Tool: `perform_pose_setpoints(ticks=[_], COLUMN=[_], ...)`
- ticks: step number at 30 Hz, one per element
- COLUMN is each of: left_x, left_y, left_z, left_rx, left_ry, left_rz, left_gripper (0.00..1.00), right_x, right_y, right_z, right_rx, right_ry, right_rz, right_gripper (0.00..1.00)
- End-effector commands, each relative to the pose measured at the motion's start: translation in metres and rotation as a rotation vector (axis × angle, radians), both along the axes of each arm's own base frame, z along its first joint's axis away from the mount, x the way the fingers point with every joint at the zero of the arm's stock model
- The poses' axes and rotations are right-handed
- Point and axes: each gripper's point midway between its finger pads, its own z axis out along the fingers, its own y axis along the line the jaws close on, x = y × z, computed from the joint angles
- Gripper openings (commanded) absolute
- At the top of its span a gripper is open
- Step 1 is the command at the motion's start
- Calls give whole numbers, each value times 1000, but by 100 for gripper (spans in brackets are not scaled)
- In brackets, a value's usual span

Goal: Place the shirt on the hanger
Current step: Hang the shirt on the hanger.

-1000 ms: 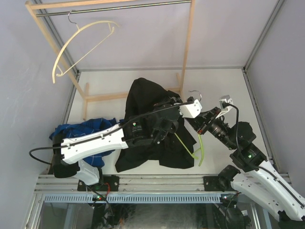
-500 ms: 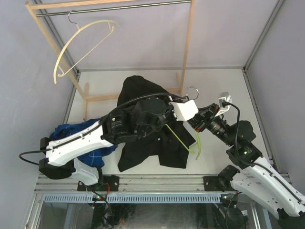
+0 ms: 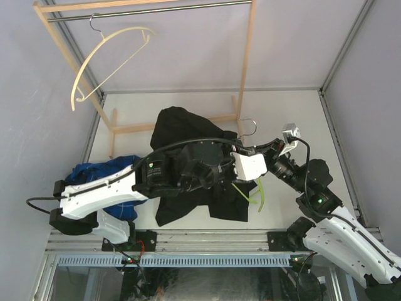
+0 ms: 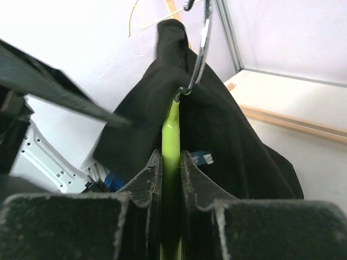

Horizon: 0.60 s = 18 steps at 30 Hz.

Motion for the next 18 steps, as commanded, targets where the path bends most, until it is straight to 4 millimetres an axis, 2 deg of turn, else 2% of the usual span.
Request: perform_pose_setpoints(ticks=[1, 3, 7, 13, 18], left_x=[-25, -26, -24, -1, 1], left_y=[5, 25, 64, 120, 153], left_z=[45, 63, 83, 81, 93], left_rx=[-194, -253, -337, -354, -348], left_ry=[15, 1, -22, -67, -117], left_rz=[-76, -60, -17, 117, 142], left_gripper=[72, 80, 87, 92, 96], right_x=[2, 2, -3, -25, -43], right_y=[-21, -27, -35, -38, -33], right_z=[26, 23, 19, 28, 25], right_rx=[39, 23, -5, -21, -61], right_ry=[-97, -98, -113, -210, -257], right_rz=[-98, -121, -135, -75, 14], right_gripper=[0, 0, 0, 0, 0])
